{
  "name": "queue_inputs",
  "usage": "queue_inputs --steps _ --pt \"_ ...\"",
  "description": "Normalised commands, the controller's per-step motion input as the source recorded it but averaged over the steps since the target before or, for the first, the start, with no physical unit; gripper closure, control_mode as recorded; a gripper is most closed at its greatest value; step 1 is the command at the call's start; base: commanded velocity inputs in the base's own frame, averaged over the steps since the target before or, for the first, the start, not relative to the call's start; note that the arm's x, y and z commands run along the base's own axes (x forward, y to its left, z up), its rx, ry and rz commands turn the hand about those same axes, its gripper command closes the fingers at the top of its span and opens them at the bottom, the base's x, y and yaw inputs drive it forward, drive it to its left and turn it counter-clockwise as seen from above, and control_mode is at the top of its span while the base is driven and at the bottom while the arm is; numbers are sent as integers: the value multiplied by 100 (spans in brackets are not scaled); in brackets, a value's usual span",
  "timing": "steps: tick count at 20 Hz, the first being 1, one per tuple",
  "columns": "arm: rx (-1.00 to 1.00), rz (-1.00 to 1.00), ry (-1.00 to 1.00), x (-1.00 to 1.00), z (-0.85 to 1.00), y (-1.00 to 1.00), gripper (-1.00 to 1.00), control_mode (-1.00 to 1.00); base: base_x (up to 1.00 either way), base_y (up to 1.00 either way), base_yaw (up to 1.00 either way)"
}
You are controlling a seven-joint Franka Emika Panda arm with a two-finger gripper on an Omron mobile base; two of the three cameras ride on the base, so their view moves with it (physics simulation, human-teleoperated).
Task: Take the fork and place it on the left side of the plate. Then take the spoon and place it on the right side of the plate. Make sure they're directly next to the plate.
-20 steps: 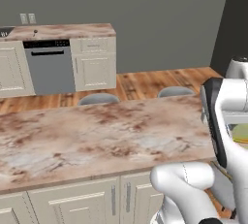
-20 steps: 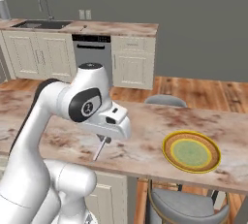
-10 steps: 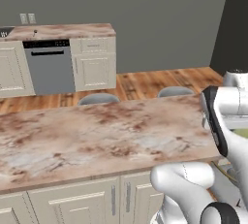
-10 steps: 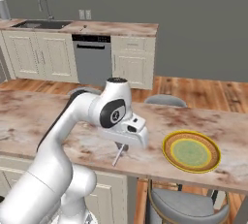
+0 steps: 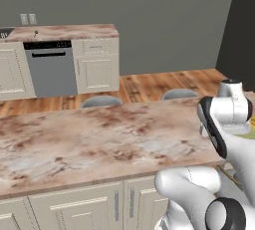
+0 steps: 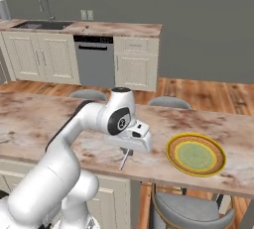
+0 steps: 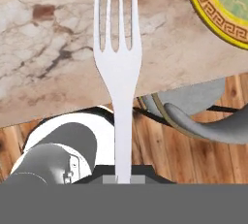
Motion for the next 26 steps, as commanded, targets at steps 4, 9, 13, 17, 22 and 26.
queue_inputs --steps 4,9,13,17,22,26 --pt "0 0 5 63 -20 -10 100 -100 0 0 0" --pt "0 1 6 51 -18 -23 100 -100 0 0 0" --pt "0 0 1 26 -26 -34 100 -100 0 0 0" --pt "0 0 0 19 -31 -29 100 -100 0 0 0" --pt "0 0 0 16 -26 -19 100 -100 0 0 0" --pt "0 0 0 17 -23 -17 100 -100 0 0 0"
